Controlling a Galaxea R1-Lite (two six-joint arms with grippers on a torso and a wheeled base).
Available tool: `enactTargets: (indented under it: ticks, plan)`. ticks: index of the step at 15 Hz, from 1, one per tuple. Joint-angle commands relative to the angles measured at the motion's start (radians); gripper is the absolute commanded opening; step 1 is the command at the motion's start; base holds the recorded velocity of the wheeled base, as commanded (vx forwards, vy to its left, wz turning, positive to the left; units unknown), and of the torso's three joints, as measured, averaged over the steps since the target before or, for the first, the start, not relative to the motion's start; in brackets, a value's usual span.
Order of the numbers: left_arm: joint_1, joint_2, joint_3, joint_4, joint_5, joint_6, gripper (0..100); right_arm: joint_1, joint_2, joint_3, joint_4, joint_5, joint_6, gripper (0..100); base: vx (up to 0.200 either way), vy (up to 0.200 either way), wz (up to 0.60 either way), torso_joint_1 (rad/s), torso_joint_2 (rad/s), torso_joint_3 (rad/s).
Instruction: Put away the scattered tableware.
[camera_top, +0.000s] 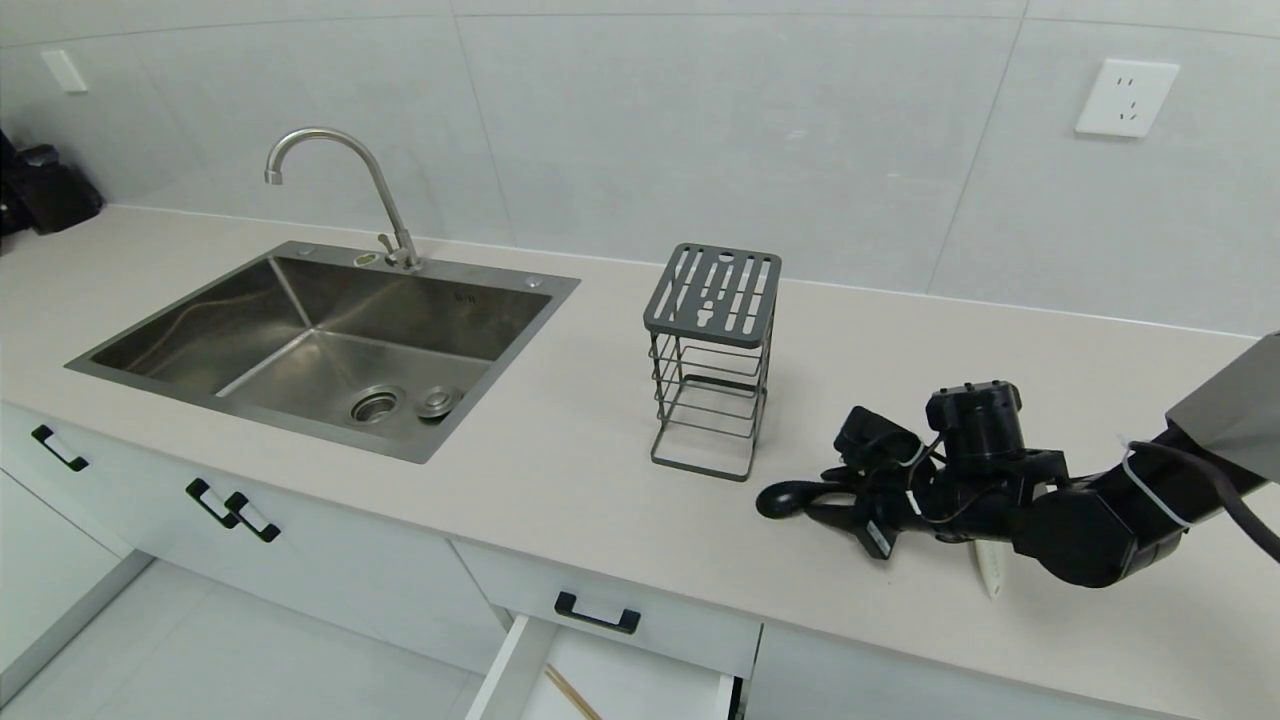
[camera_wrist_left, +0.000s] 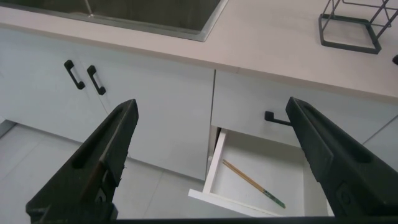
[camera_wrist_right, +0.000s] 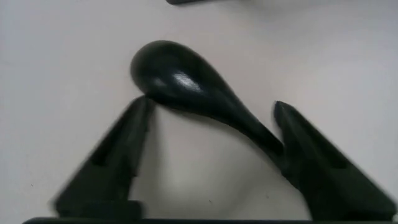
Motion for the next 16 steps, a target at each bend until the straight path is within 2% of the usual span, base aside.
enactTargets:
  ticks: [1,9,12,16]
  plan:
    - [0.000,0.000,0.000,0.001,0.002,-0.001,100,0.002,0.002,0.005,0.000,-0.004,-0.001,0,0.000,0.000,0.00,0.000,0.00,0.000]
    - [0.000,0.000,0.000,-0.001,0.002,-0.001,100,0.011,-0.095,0.062,-0.060,-0.057,0.011,0,0.000,0.000,0.00,0.000,0.00,0.000]
    - [0.000,0.000,0.000,-0.001,0.000,-0.001,100,0.089,-0.213,0.188,-0.094,-0.085,0.045,0,0.000,0.000,0.00,0.000,0.00,0.000]
    - [0.000,0.000,0.000,0.001,0.002,-0.001,100,0.201,-0.304,0.281,-0.106,-0.125,0.085,0,0.000,0.000,0.00,0.000,0.00,0.000]
